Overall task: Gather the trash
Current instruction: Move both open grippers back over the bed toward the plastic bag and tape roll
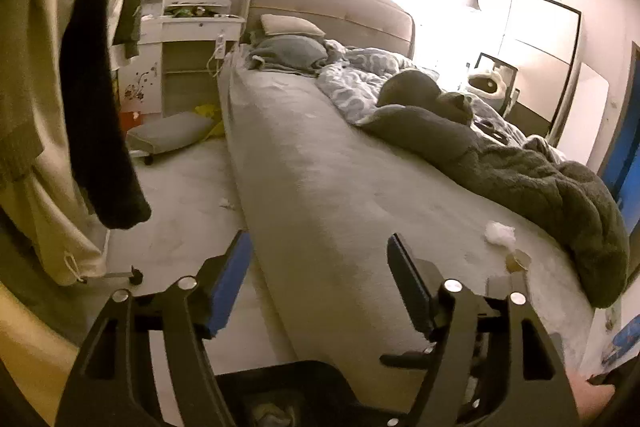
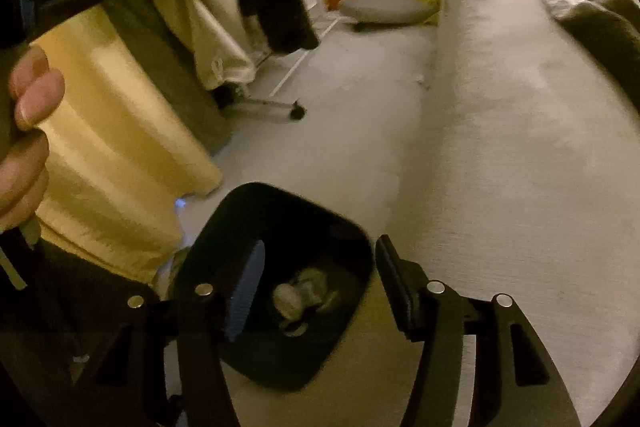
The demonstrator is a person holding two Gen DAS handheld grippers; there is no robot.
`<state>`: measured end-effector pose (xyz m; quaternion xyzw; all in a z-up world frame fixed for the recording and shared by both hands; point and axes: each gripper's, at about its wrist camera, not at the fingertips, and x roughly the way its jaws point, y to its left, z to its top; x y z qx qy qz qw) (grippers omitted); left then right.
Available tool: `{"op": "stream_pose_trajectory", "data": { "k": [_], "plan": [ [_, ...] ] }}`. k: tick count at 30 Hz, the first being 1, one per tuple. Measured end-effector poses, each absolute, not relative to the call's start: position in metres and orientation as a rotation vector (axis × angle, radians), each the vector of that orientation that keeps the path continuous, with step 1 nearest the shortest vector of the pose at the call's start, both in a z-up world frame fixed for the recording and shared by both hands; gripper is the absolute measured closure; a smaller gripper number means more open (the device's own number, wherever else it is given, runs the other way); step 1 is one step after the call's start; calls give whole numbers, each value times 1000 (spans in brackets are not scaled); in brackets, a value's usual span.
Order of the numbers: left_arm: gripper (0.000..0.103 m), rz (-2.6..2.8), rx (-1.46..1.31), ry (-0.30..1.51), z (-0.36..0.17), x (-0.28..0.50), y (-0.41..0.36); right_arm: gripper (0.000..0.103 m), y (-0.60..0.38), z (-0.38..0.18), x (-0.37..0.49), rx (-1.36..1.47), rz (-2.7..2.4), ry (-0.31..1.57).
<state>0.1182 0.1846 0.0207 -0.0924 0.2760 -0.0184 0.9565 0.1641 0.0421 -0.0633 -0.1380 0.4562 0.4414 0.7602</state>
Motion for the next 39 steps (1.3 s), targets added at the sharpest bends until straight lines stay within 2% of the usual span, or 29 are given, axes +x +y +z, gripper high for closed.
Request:
{"op": "stream_pose_trajectory", "data": {
  "k": [19, 24, 27, 39],
  "plan": [
    [24, -129, -155, 557, 28, 146, 116, 33, -67, -21, 211, -186, 688, 780],
    [23, -142, -154, 585, 25, 151, 107, 28, -92, -22, 221, -164, 614, 764],
    [19, -145, -146, 581, 26, 154, 102, 25, -102, -21, 224, -152, 586, 747],
    [12, -191, -147, 613, 15, 175, 61, 21, -166, -30, 247, -82, 435, 724]
  ]
}}
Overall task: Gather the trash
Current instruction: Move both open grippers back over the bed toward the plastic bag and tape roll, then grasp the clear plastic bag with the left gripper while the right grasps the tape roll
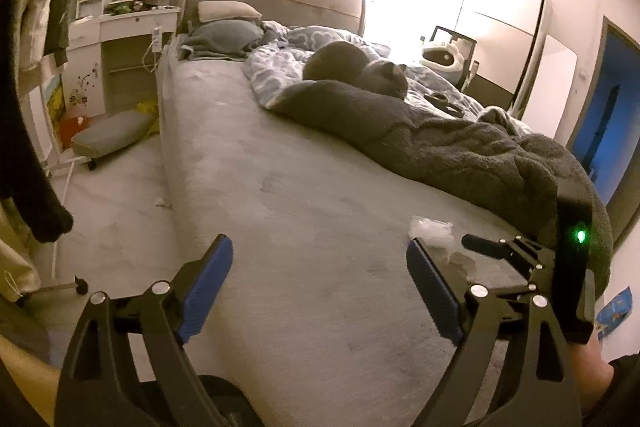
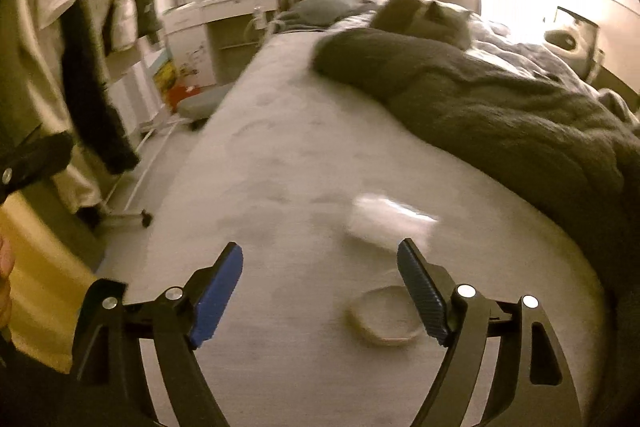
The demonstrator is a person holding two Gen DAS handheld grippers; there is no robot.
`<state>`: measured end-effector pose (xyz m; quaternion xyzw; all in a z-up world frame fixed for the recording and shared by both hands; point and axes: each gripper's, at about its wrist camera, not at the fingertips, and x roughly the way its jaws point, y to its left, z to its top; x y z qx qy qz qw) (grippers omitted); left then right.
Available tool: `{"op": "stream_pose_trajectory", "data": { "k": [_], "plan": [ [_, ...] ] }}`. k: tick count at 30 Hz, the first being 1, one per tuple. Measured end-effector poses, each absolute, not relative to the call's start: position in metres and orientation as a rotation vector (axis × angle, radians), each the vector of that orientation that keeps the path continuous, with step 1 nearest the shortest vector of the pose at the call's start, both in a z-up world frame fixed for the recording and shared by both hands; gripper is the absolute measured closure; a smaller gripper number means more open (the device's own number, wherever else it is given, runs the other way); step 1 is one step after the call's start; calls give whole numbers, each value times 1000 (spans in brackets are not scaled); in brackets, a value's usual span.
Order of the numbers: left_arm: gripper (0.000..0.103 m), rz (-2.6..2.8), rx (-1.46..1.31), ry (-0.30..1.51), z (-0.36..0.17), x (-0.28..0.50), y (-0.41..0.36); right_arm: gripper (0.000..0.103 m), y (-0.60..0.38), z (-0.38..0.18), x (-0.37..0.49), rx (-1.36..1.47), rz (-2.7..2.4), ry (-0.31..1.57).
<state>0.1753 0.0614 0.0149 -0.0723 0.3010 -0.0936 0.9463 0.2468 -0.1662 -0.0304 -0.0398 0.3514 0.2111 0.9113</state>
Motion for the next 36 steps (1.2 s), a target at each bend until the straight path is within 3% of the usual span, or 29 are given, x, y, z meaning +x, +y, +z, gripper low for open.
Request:
{"op": "stream_pose_trajectory", "data": {
  "k": [17, 18, 22, 36],
  "plan": [
    [8, -235, -176, 696, -7, 217, 13, 21, -192, -52, 252, -23, 404, 852],
    [8, -238, -172, 695, -7, 219, 9, 23, -194, -54, 254, -28, 404, 860],
    [7, -257, -157, 694, -8, 224, -5, 49, -199, -60, 252, -40, 417, 878],
    [7, -302, -117, 709, -23, 253, -53, 51, -250, -40, 247, -3, 387, 818]
  ]
}}
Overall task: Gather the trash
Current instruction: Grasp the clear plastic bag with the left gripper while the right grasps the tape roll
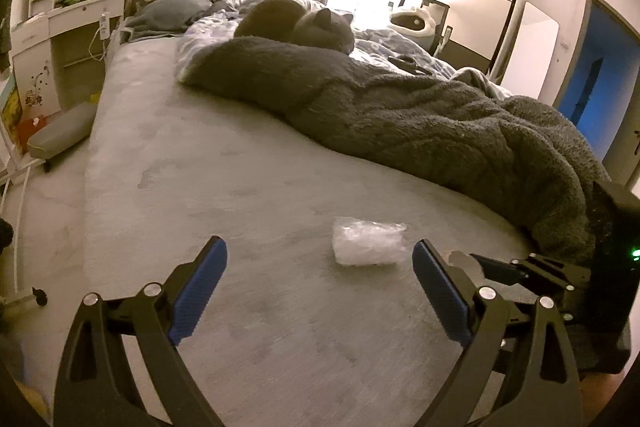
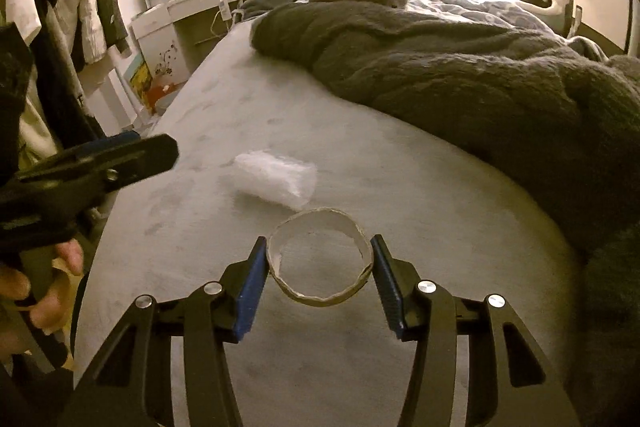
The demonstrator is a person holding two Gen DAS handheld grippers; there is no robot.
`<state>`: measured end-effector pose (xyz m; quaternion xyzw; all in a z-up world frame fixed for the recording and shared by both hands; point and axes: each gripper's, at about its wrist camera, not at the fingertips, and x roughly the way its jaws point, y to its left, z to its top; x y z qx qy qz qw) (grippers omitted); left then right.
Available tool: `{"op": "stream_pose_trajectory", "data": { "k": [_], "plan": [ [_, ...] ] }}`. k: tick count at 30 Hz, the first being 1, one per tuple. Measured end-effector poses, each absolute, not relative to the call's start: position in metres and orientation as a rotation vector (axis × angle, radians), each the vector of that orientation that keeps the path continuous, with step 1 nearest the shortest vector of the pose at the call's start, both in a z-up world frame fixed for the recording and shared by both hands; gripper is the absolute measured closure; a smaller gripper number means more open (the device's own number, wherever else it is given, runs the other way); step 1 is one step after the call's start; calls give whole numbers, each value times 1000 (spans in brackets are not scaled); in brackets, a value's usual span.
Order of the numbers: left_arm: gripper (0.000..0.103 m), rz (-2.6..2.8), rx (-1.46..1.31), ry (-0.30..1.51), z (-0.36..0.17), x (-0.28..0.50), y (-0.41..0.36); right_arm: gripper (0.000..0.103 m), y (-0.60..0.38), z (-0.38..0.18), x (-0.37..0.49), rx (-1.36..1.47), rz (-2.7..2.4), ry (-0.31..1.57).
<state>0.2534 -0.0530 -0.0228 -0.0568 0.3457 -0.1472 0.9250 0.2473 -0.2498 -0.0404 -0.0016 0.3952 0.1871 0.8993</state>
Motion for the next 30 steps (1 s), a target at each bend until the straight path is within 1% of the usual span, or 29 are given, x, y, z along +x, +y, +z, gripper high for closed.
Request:
{"op": "stream_pose_trajectory", "data": {
  "k": [15, 21, 23, 27, 29, 30],
  "plan": [
    [8, -313, -58, 770, -53, 282, -102, 51, -292, -48, 240, 42, 392, 825],
    [11, -318, -27, 797, -63, 290, -121, 51, -303, -51, 237, 51, 394, 837],
    [16, -312, -18, 813, -67, 293, -126, 51, -306, -52, 236, 48, 395, 838],
    [24, -302, -11, 832, -73, 298, -131, 51, -312, -52, 233, 48, 400, 841],
    [36, -285, -2, 837, -75, 301, -132, 51, -314, -52, 232, 49, 400, 843],
    [38, -278, 1, 839, -76, 302, -133, 51, -315, -52, 231, 49, 401, 843]
  ]
}}
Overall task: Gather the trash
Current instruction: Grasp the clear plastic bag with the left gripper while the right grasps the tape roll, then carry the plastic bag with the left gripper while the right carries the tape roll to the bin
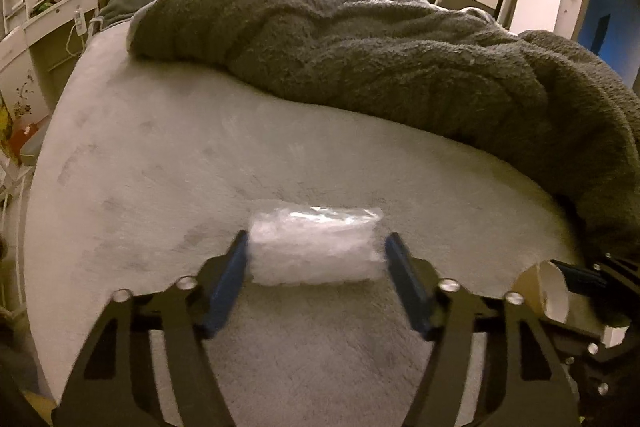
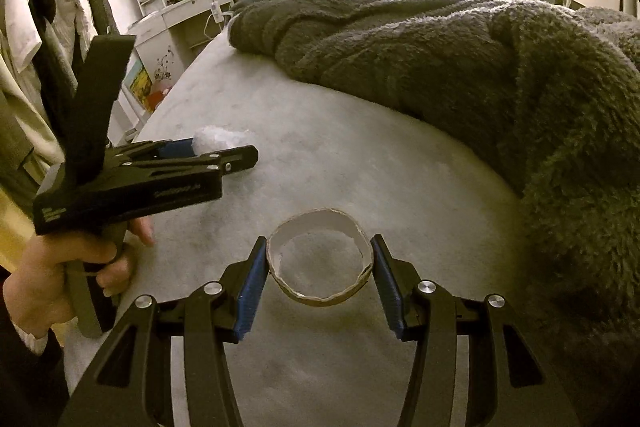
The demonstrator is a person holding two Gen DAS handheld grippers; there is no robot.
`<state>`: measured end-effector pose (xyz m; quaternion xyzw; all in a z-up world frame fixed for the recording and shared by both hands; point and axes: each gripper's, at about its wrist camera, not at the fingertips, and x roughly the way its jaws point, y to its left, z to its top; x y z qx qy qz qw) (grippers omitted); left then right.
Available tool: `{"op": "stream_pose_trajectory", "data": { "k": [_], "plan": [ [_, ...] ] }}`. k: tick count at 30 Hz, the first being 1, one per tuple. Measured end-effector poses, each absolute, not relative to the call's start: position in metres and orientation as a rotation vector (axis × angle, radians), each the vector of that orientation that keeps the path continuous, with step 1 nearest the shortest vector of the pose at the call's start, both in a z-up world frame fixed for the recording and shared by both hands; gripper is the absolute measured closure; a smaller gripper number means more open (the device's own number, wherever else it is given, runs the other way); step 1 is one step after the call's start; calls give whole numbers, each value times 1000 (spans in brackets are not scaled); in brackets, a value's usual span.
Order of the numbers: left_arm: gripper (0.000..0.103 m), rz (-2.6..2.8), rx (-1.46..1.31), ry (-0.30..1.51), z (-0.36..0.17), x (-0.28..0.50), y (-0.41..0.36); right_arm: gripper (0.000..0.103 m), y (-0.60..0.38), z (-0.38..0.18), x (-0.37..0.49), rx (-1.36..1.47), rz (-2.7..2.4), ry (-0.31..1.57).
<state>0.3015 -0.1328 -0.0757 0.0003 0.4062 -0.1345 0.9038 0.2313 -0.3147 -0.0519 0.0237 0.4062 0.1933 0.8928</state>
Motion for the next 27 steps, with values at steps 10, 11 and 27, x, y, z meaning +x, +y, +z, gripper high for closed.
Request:
{"op": "stream_pose_trajectory", "data": {
  "k": [10, 11, 27],
  "plan": [
    [40, -276, -33, 833, -67, 290, -123, 51, -310, -43, 226, 53, 412, 823],
    [40, -277, -31, 832, -65, 286, -121, 51, -308, -43, 226, 57, 413, 824],
    [40, -249, -31, 822, -35, 223, -62, 51, -268, -16, 213, 83, 477, 773]
  ]
}}
